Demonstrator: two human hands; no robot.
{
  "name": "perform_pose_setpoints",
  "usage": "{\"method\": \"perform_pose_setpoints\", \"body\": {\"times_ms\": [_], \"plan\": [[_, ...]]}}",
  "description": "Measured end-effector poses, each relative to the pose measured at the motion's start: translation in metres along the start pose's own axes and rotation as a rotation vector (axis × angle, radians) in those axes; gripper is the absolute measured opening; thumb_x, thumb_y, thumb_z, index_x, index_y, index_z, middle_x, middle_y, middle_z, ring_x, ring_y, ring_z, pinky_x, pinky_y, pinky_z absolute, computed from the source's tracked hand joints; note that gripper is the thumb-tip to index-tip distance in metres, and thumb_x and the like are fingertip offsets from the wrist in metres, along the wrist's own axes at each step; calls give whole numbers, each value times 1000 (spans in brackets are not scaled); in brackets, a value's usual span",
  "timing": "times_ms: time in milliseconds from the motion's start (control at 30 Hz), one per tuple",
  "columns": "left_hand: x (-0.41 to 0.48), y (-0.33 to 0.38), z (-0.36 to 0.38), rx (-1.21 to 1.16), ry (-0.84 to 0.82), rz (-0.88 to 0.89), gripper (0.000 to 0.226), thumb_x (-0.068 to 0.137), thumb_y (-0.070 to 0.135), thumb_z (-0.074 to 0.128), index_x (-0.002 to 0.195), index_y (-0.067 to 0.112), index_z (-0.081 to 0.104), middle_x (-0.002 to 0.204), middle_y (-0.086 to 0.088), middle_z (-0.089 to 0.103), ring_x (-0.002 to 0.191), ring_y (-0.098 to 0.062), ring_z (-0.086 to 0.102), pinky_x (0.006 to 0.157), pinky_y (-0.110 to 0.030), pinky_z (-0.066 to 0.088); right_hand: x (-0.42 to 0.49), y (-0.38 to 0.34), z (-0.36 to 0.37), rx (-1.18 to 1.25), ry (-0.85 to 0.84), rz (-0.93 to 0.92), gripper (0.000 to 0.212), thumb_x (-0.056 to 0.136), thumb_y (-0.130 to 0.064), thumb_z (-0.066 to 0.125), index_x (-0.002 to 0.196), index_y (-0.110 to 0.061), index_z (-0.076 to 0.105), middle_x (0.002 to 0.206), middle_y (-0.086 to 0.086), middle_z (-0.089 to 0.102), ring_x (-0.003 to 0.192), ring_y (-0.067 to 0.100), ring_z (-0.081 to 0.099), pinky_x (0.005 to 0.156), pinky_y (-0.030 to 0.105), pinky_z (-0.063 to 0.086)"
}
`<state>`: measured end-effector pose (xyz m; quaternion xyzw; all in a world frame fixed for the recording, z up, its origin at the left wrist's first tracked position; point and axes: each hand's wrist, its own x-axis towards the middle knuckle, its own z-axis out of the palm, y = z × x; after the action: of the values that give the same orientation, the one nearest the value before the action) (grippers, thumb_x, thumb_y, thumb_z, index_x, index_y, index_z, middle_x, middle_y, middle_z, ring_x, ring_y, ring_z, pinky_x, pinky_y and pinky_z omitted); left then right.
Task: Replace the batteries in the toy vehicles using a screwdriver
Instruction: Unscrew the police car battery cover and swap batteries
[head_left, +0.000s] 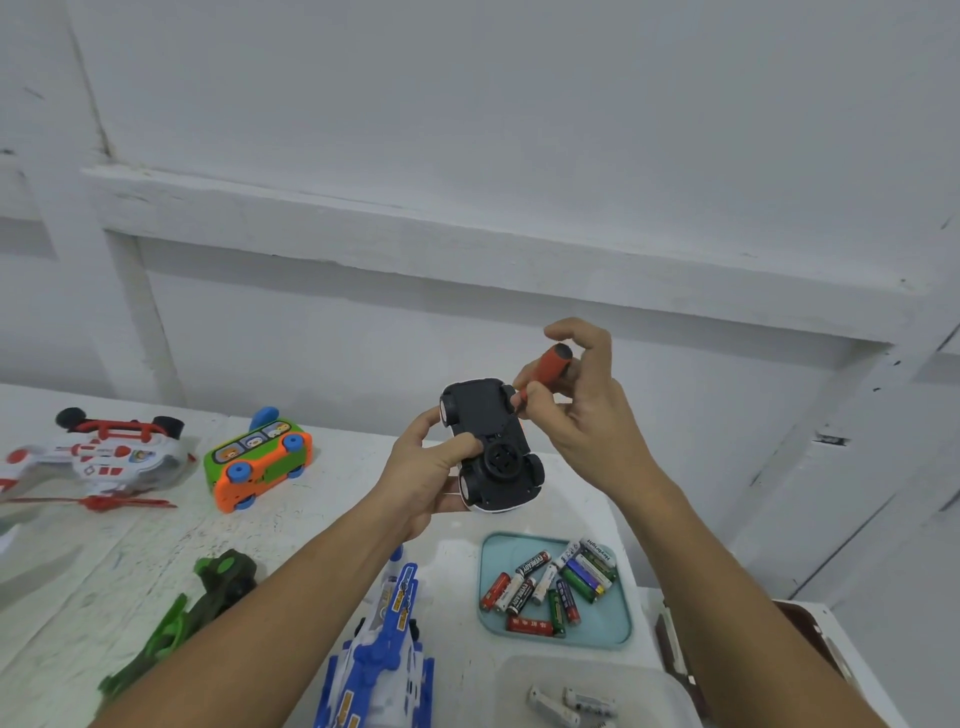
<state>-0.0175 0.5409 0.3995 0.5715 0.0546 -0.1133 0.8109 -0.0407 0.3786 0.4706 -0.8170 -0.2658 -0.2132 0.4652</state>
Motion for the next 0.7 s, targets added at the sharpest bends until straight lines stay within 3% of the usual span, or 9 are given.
{"method": "perform_pose_setpoints", "body": {"times_ms": [167, 233, 300, 400, 500, 600, 700], "plan": [[-5, 5, -1, -55, 24, 63, 46, 84, 0, 67, 122, 23, 55, 99, -17, 72, 74, -36, 70, 60, -45, 61, 0, -8, 1, 32, 28, -81, 46, 91, -3, 46, 111, -44, 40, 107, 0, 59, 97, 20, 64, 74, 42, 60], [-7, 7, -1, -56, 36, 102, 47, 84, -1, 67, 123, 23, 56, 103, -12, 71, 78, -34, 71, 57, -42, 60, 2, -12, 1, 21, 62, -110, 52, 89, -2, 46, 110, -50, 46, 109, -2, 56, 99, 21, 63, 73, 41, 60], [-9, 9, -1, -51, 40, 140, 49, 84, -1, 68, 124, 24, 55, 104, -8, 71, 80, -33, 72, 55, -40, 58, 4, -15, 3, 29, 113, -143, 50, 88, -3, 48, 114, -45, 51, 106, -1, 54, 98, 22, 63, 70, 43, 60], [-12, 11, -2, -40, 42, 182, 54, 83, -2, 68, 128, 25, 52, 112, -8, 69, 83, -36, 73, 56, -42, 58, 6, -21, 4, 13, 184, -210, 34, 88, -15, 63, 117, -33, 55, 103, 1, 52, 92, 17, 62, 64, 36, 61], [-15, 13, -3, -47, 52, 208, 57, 83, -3, 67, 129, 26, 50, 116, -6, 68, 78, -32, 73, 53, -38, 57, 10, -26, 3, 9, 229, -225, 38, 82, -10, 76, 113, -28, 63, 96, 7, 56, 84, 13, 63, 61, 27, 59], [-18, 13, -2, -72, 53, 225, 55, 83, -5, 66, 126, 26, 52, 114, -6, 69, 71, -26, 71, 51, -36, 55, 13, -29, 3, -17, 227, -240, 41, 84, -4, 72, 119, -25, 65, 93, 9, 62, 84, 14, 66, 66, 24, 59], [-20, 12, 0, -82, 45, 229, 51, 83, -6, 66, 119, 28, 54, 111, -5, 71, 68, -25, 71, 51, -35, 56, 14, -33, 4, 62, 173, -177, 45, 89, -4, 60, 125, -31, 58, 104, 0, 68, 94, 19, 70, 78, 30, 60]]}}
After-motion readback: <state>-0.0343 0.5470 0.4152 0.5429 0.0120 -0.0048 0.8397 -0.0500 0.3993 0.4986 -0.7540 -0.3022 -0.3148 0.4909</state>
